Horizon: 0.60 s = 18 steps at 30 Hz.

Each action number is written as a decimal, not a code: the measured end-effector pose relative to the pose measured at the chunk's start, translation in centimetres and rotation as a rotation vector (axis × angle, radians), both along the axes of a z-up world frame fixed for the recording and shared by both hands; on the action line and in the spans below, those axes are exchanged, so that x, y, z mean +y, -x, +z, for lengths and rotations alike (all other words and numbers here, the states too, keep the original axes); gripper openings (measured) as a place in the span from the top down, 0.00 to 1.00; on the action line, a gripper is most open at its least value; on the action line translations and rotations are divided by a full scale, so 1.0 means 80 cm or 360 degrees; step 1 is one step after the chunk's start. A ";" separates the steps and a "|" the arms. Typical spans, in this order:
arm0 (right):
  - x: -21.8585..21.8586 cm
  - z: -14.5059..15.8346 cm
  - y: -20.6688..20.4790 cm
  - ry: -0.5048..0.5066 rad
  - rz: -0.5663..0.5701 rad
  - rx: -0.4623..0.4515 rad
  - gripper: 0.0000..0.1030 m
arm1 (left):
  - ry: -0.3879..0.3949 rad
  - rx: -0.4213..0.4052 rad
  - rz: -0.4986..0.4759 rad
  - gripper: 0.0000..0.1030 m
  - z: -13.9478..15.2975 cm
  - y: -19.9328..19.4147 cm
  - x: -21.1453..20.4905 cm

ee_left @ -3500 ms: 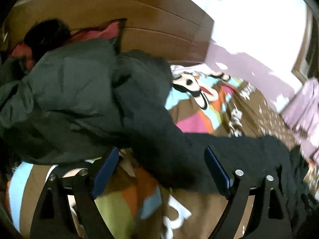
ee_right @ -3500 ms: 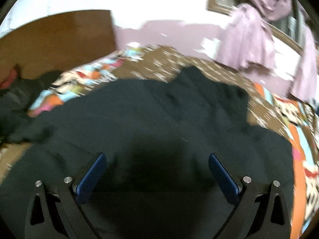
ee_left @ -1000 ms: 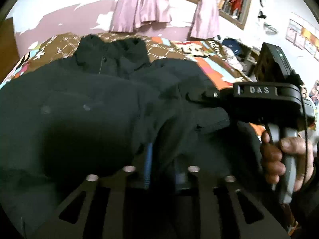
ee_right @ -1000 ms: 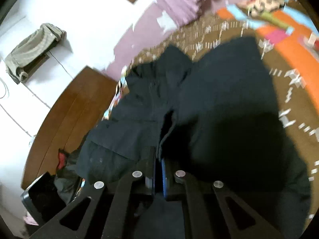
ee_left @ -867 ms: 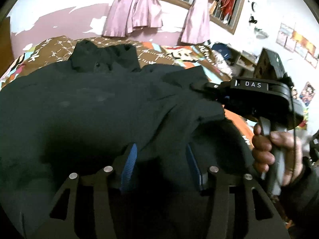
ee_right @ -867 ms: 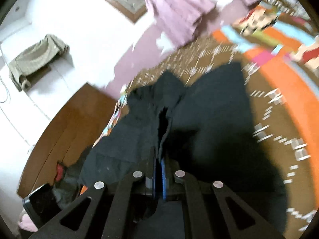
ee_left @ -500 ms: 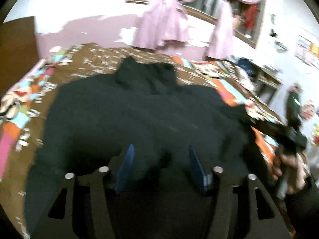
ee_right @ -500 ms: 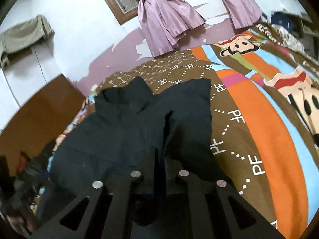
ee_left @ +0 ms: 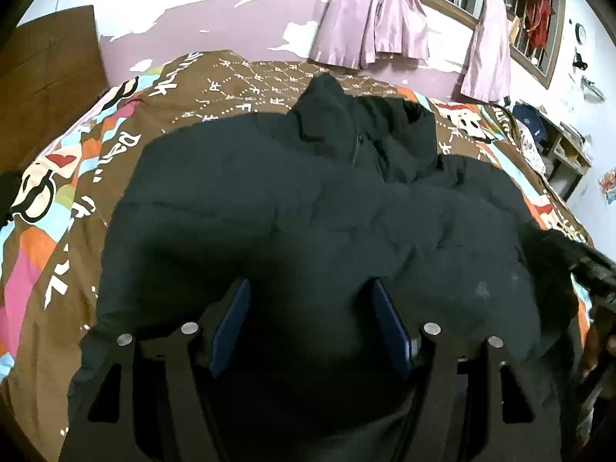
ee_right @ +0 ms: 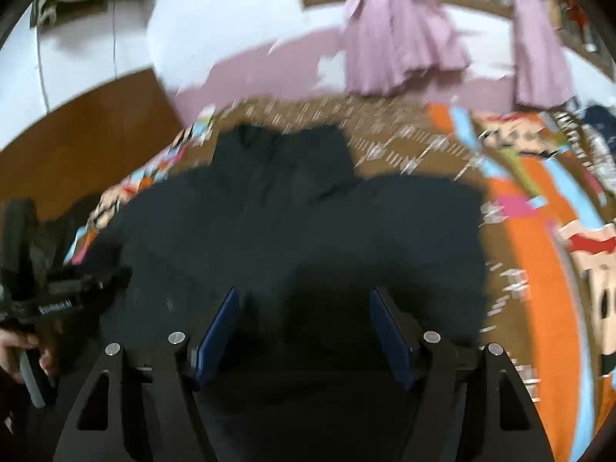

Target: Fold large clothes

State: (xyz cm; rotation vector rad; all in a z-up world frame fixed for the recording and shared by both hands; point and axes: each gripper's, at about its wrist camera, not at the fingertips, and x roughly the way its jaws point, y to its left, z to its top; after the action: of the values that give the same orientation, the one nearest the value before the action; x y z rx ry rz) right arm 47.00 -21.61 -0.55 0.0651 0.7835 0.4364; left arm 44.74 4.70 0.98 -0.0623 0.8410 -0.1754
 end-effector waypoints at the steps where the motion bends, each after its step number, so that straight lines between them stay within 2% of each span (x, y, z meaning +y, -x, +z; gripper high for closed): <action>1: 0.005 -0.009 -0.001 0.0025 0.0011 0.0016 0.33 | -0.0011 0.0012 -0.0005 0.42 -0.004 -0.001 0.000; 4: 0.015 -0.031 -0.001 0.0104 0.0033 0.0022 0.30 | -0.0062 0.0041 -0.0022 0.42 -0.012 -0.002 -0.005; 10: 0.035 -0.057 -0.008 0.0294 0.0062 0.0093 0.30 | -0.0340 0.0049 -0.0049 0.41 -0.035 -0.003 -0.030; 18: 0.043 -0.074 -0.005 0.0379 0.0060 0.0073 0.30 | -0.0479 0.0041 -0.0040 0.41 -0.059 -0.003 -0.041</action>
State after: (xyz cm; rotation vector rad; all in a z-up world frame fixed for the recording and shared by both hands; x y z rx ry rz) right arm 47.43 -18.16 -6.49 -0.1625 0.8779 0.3754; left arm 44.99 1.39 -3.75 0.2286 0.8864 -0.0707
